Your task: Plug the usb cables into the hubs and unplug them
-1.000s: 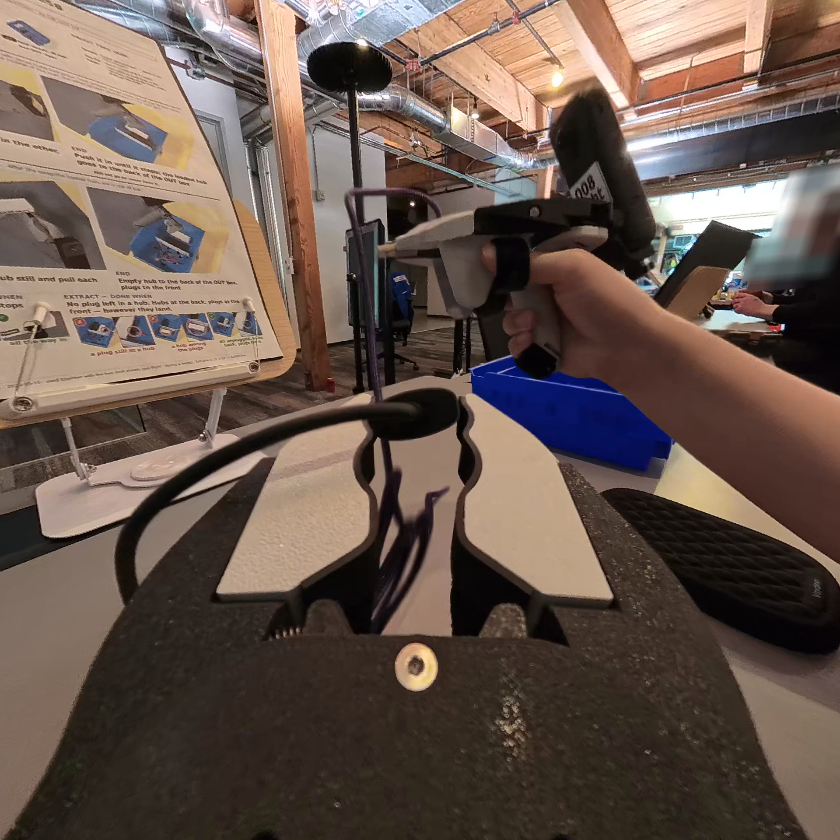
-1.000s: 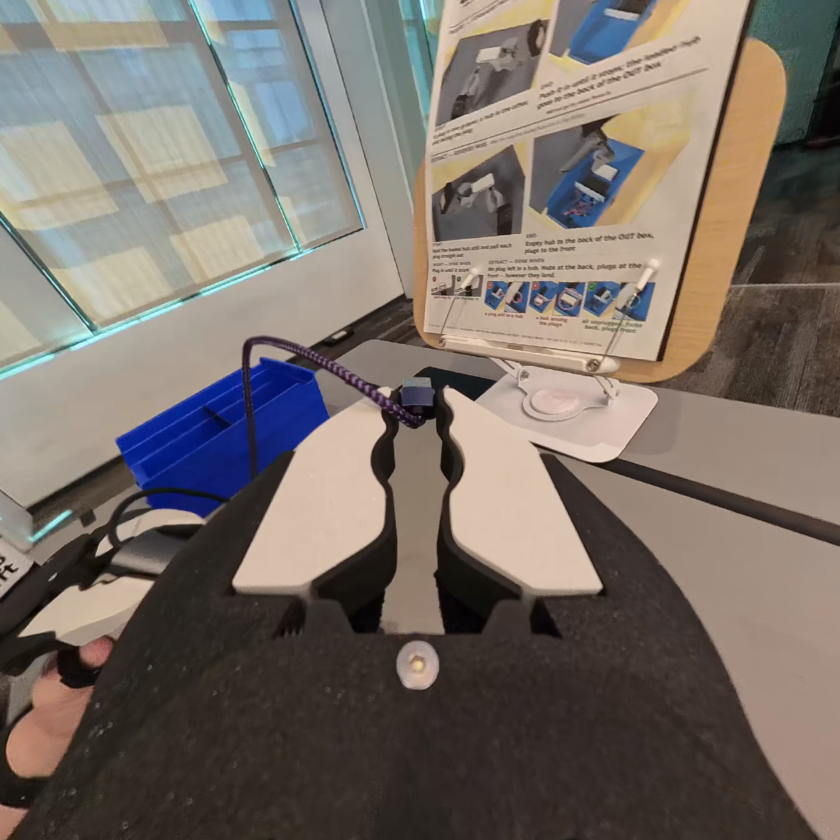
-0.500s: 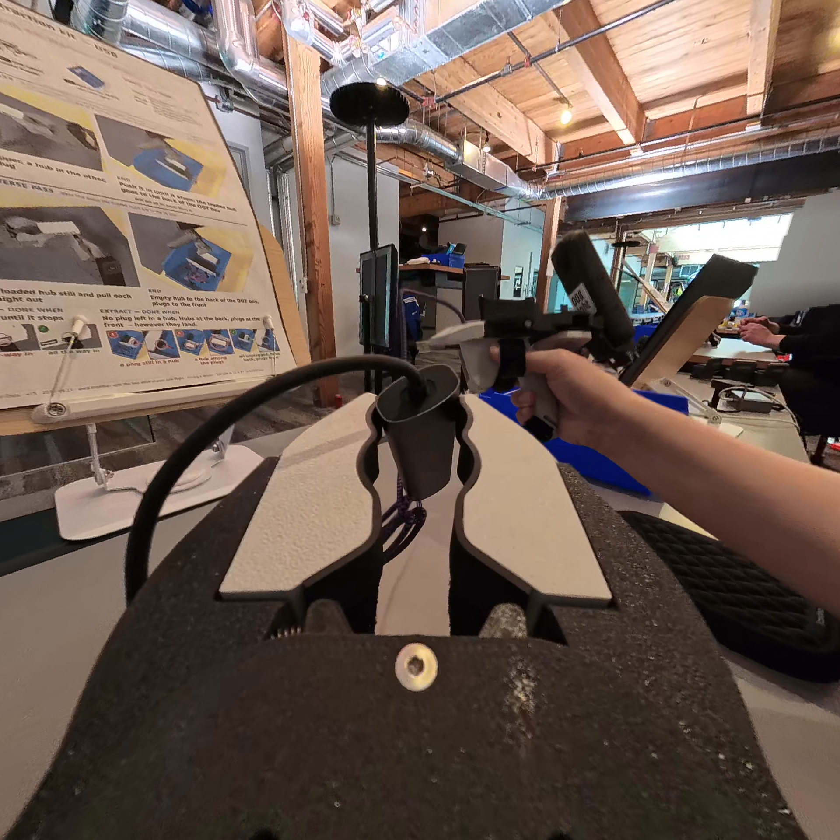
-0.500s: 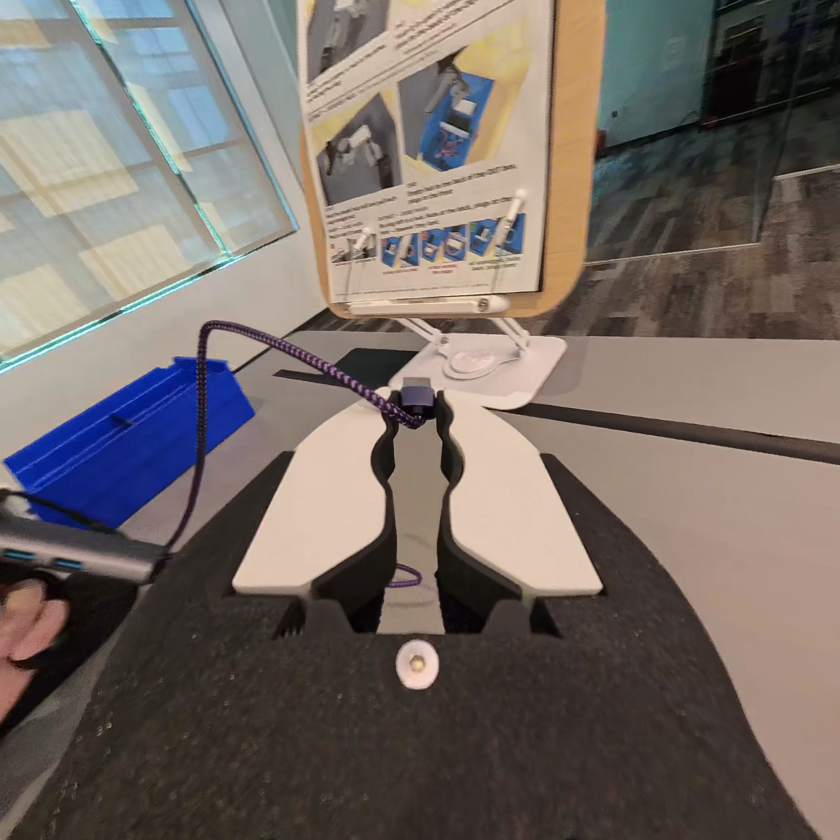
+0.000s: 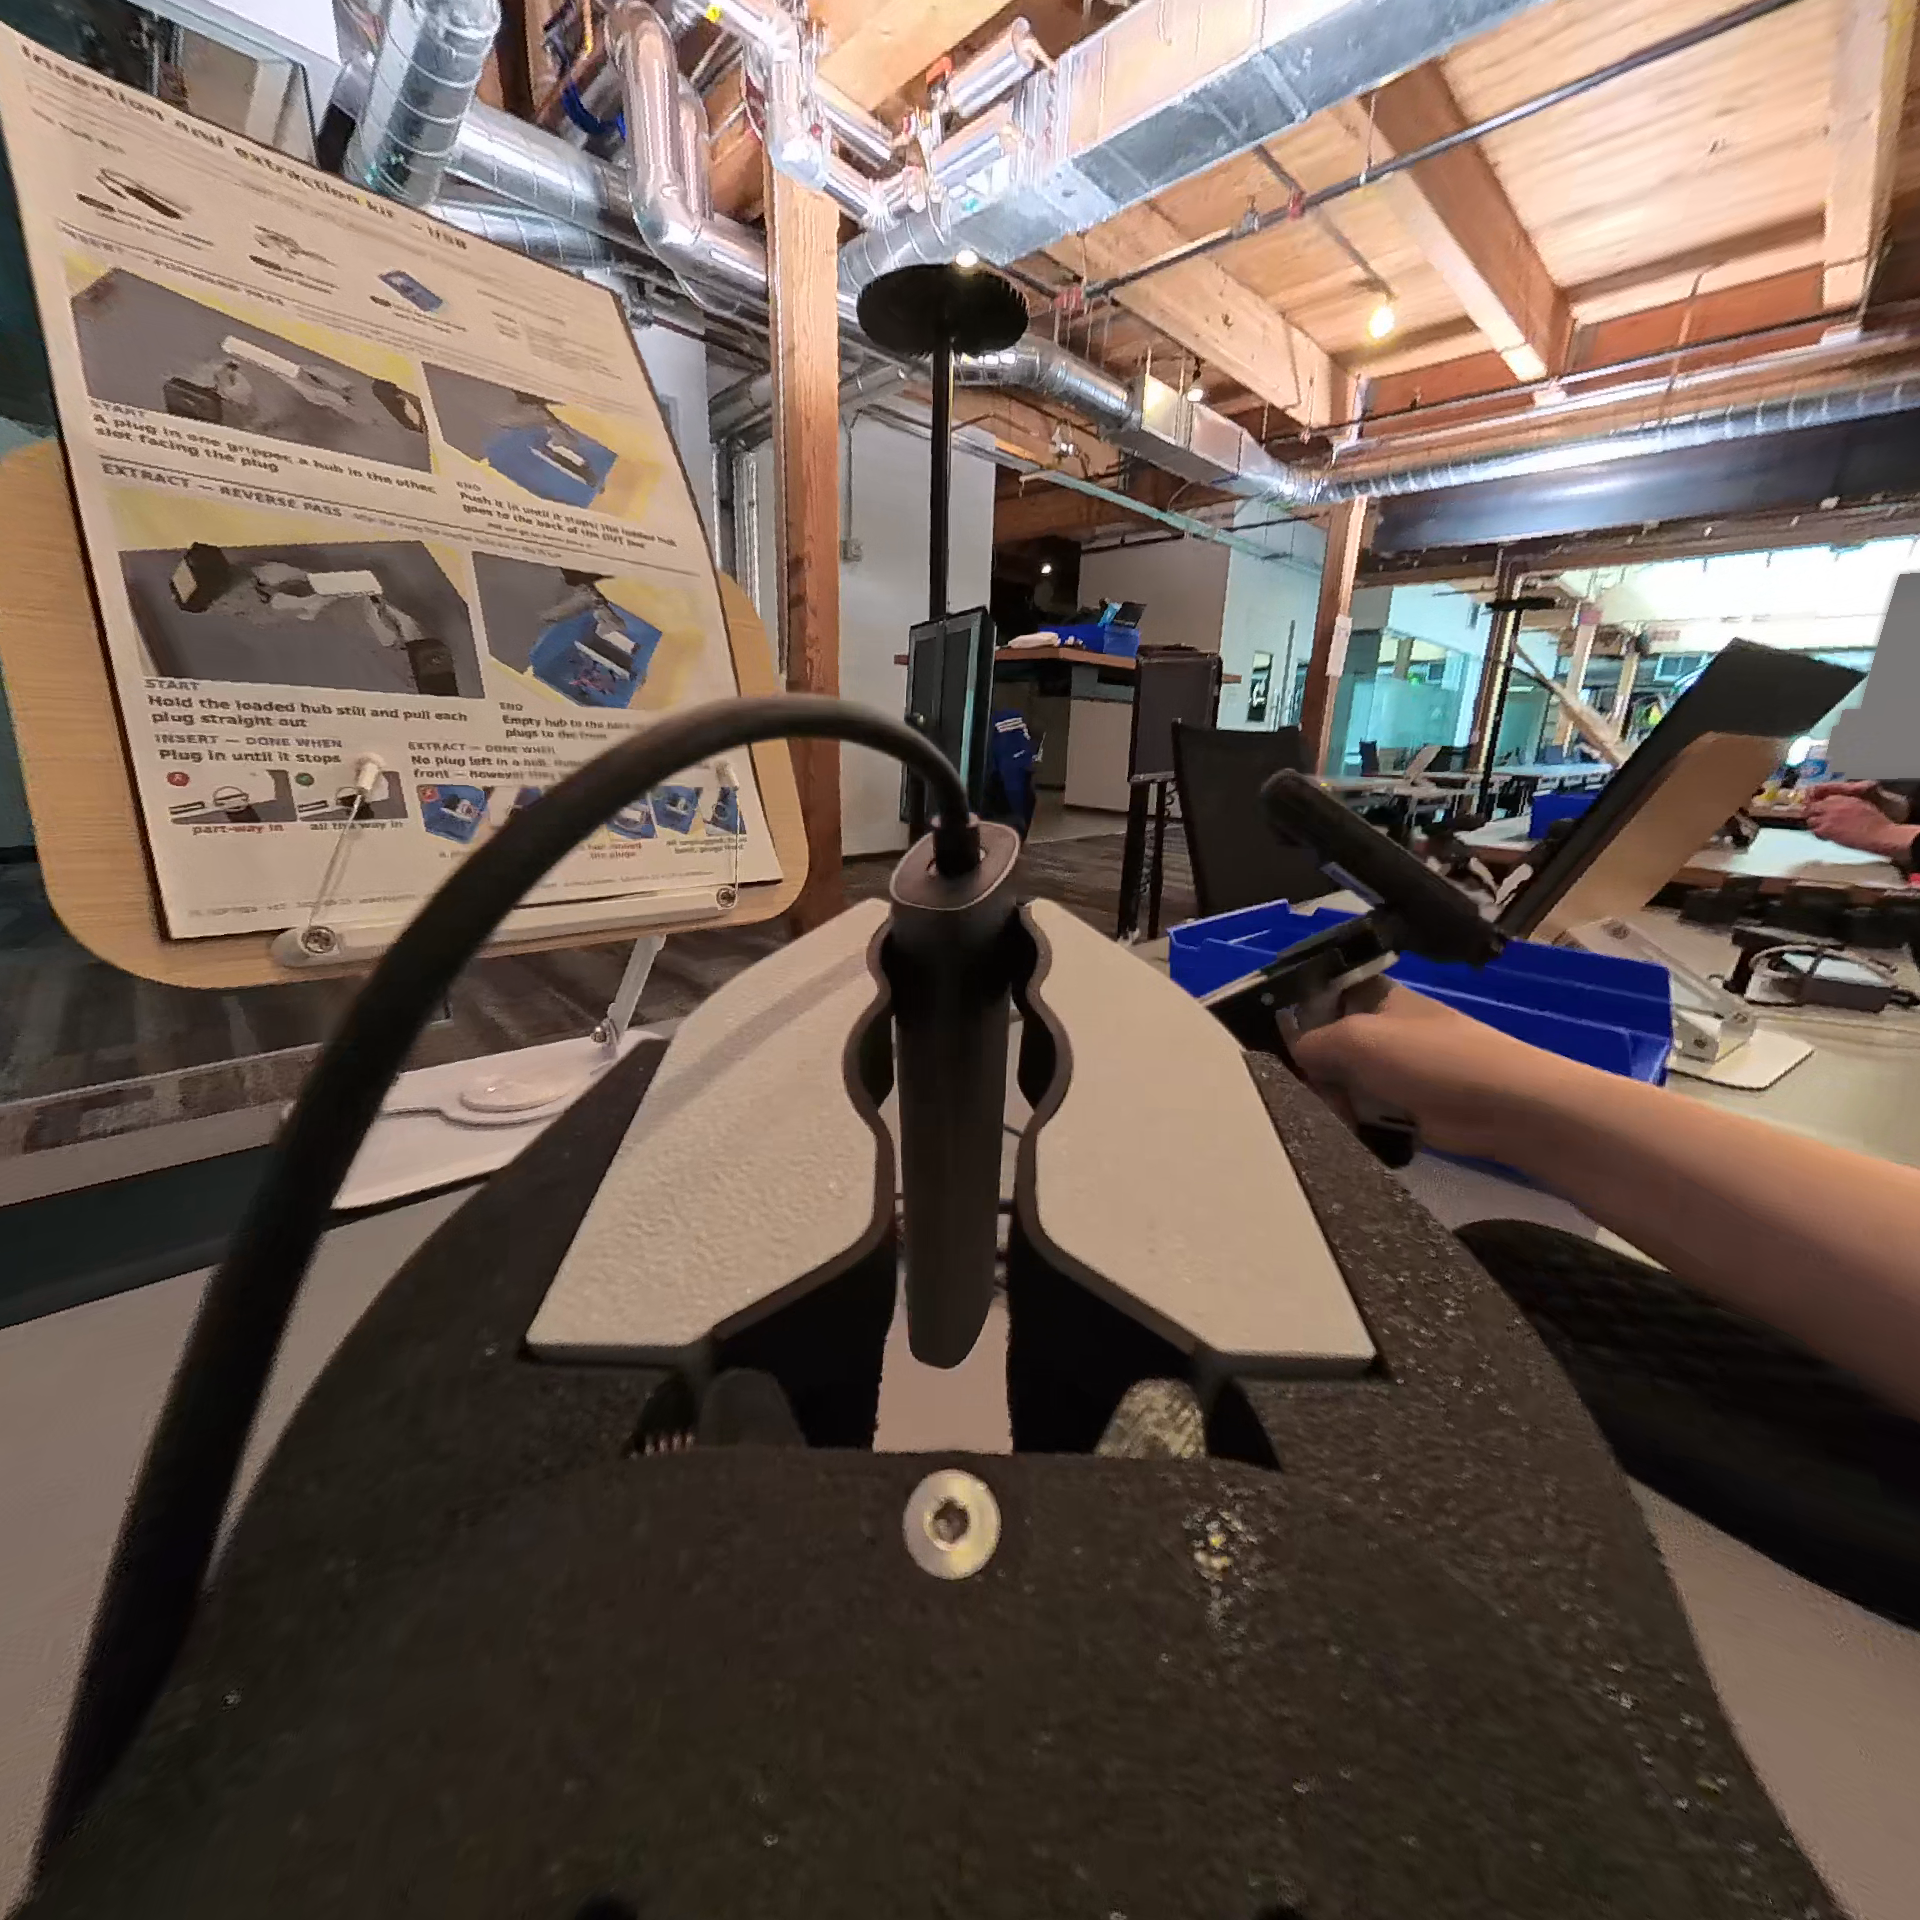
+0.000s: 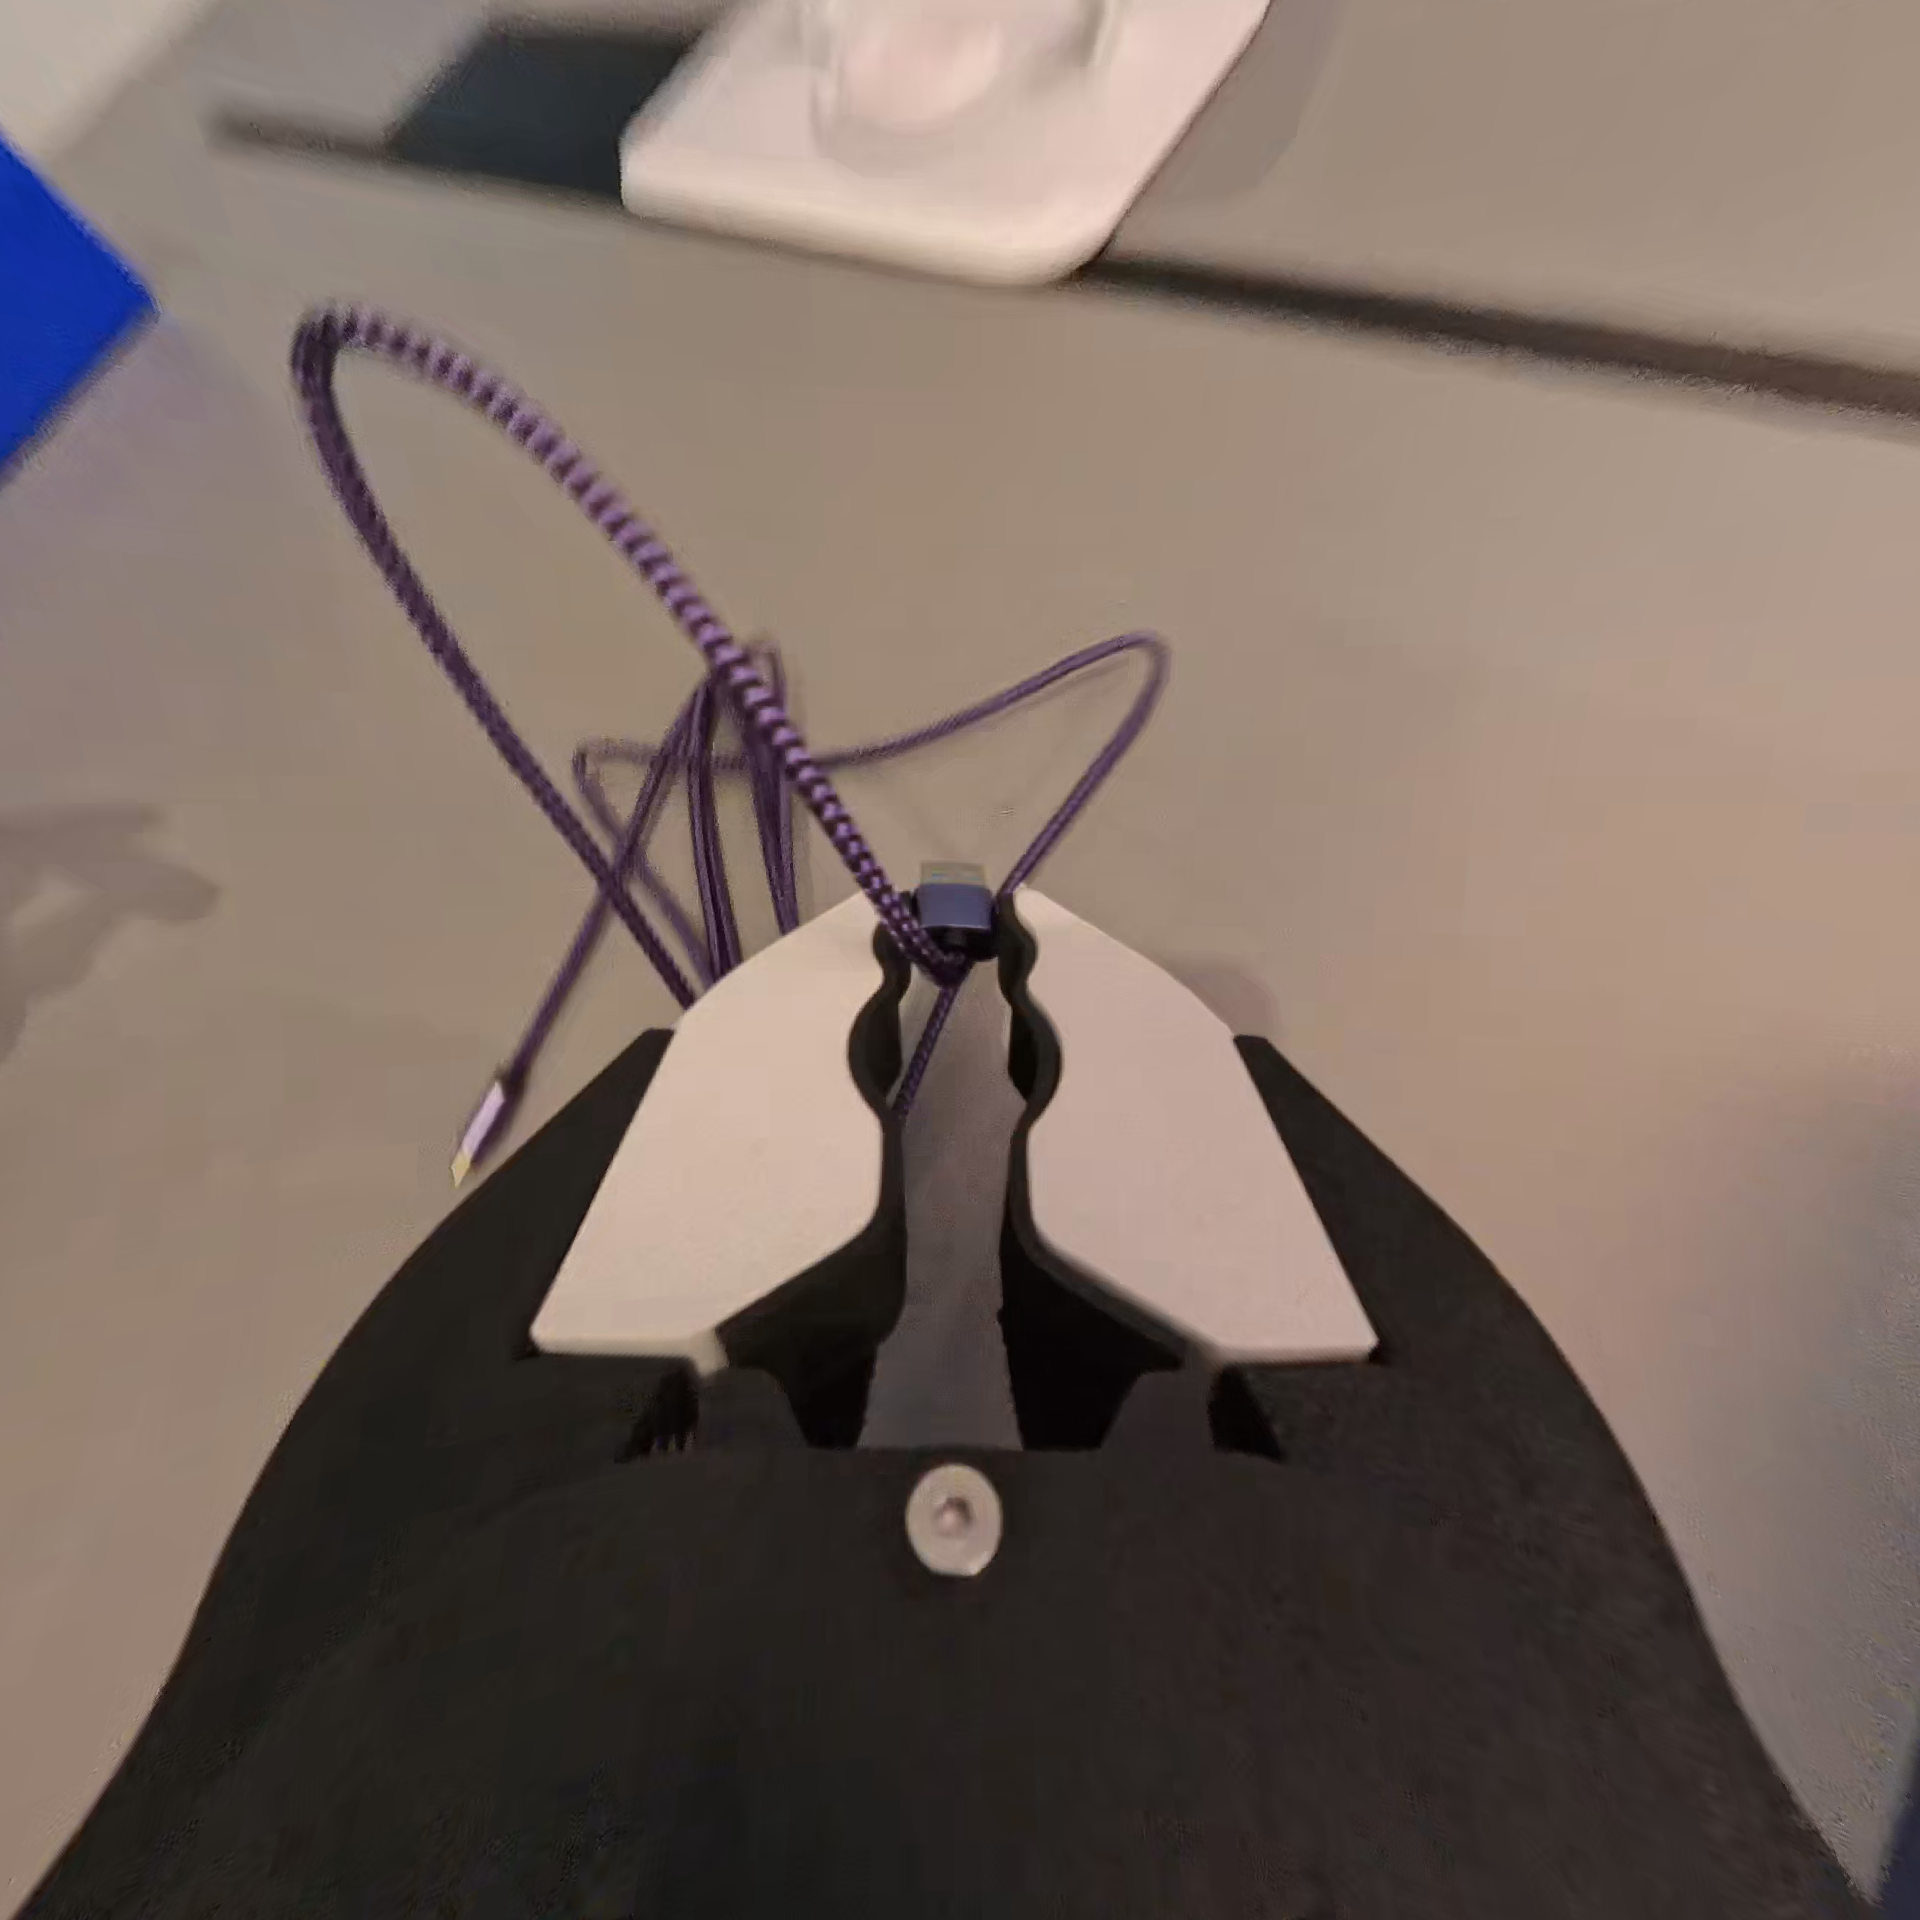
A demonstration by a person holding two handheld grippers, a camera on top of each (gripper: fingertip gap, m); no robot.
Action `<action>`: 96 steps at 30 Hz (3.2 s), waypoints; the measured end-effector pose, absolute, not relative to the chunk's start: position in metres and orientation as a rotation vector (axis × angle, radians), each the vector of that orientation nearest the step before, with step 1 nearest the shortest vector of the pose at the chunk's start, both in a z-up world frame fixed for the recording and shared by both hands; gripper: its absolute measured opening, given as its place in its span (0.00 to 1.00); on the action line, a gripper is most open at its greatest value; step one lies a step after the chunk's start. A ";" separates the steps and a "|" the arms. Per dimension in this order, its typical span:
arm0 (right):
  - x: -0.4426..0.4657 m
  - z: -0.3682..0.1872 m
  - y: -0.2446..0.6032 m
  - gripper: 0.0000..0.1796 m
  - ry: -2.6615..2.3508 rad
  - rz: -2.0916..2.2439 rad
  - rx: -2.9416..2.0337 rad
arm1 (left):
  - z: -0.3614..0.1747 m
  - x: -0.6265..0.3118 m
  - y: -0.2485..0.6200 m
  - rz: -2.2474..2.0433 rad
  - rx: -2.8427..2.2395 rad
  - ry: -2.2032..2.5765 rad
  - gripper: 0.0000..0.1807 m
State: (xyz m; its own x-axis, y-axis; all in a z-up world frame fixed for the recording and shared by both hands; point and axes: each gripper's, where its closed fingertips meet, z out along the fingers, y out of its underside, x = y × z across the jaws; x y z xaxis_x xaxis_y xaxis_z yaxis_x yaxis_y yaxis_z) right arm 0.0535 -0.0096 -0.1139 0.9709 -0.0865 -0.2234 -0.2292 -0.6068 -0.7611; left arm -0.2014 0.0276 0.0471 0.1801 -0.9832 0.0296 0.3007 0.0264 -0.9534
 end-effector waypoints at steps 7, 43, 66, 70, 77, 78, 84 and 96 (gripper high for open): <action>0.043 -0.137 -0.024 0.12 0.116 0.109 -2.439 | 0.038 -0.193 0.027 -1.246 -1.116 0.888 0.10; -0.205 -0.019 -0.014 0.20 -0.806 0.818 -1.675 | 0.031 -0.173 -0.015 -1.595 -1.104 1.120 0.10; -0.027 0.105 -0.054 0.09 -0.441 0.290 -1.596 | 0.006 -0.153 -0.035 -1.494 -1.160 1.296 0.31; 0.067 0.140 -0.097 0.09 -0.280 0.083 -1.672 | -0.003 -0.148 -0.039 -1.454 -1.187 1.349 0.30; 0.210 0.083 -0.185 0.09 0.095 -0.235 -2.021 | -0.006 -0.146 -0.039 -1.416 -1.199 1.358 0.30; 0.226 0.064 -0.196 0.09 0.167 -0.282 -2.082 | -0.005 -0.146 -0.039 -1.418 -1.199 1.352 0.30; 0.274 -0.055 -0.227 0.09 0.438 -0.461 -2.406 | -0.005 -0.146 -0.035 -1.413 -1.209 1.337 0.30; 0.267 -0.140 -0.199 0.12 0.380 -0.487 -2.771 | -0.011 -0.146 -0.022 -1.411 -1.270 1.297 0.30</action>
State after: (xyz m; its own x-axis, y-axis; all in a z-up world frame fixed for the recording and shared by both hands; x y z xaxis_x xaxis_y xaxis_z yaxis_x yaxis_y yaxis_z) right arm 0.2666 -0.1994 -0.1402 0.9075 -0.3063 0.2874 -0.2039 -0.9195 -0.3361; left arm -0.1463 -0.0222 -0.0113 -0.1577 -0.9770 0.1438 -0.0614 -0.1357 -0.9888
